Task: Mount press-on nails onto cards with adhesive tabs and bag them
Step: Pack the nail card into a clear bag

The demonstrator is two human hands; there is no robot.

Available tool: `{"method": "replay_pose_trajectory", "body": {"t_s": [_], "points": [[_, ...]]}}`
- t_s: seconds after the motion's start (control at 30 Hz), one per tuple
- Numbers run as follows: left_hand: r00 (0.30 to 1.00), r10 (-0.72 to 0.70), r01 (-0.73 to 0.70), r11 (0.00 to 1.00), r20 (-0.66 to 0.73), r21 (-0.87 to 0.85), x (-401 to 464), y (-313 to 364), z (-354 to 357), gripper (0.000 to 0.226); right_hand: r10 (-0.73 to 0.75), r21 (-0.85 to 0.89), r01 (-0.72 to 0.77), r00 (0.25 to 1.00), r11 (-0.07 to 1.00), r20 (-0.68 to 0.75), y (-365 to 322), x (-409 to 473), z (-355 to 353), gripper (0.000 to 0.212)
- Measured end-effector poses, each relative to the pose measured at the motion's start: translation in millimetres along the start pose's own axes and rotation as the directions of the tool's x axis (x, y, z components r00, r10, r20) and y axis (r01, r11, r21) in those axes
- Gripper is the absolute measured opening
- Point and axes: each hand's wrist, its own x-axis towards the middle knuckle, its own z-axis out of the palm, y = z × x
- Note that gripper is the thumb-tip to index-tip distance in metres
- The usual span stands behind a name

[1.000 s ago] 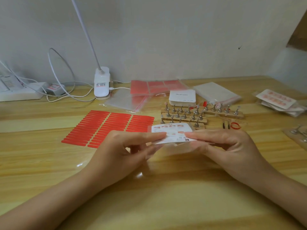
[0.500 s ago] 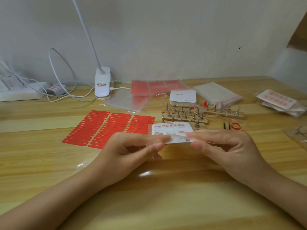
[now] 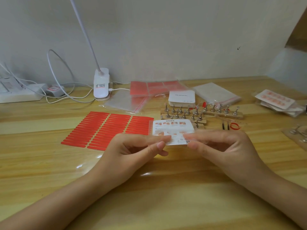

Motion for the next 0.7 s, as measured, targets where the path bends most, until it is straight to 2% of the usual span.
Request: {"method": "replay_pose_trajectory", "body": {"t_s": [0.1, 0.3, 0.43, 0.7], "points": [[0.999, -0.033, 0.032, 0.999, -0.004, -0.031, 0.3, 2.8, 1.7, 0.022, -0.005, 0.034, 0.006, 1.000, 0.999, -0.023, -0.5, 0.8, 0.0, 0.020], [0.996, -0.084, 0.084, 0.993, 0.009, -0.077, -0.7, 7.6, -0.7, 0.021, 0.004, -0.015, -0.005, 1.000, 1.000, -0.025, -0.3, -1.1, 1.7, 0.016], [0.994, -0.104, 0.106, 0.994, 0.039, -0.025, 0.1, 6.5, -1.0, 0.021, -0.009, -0.045, 0.006, 0.999, 0.999, -0.052, -0.3, -1.4, 2.5, 0.015], [0.991, -0.131, 0.130, 0.990, -0.010, -0.059, 2.1, 3.6, 2.3, 0.020, 0.062, 0.020, -0.062, 0.998, 0.998, -0.005, -0.9, 0.1, 2.8, 0.014]]}}
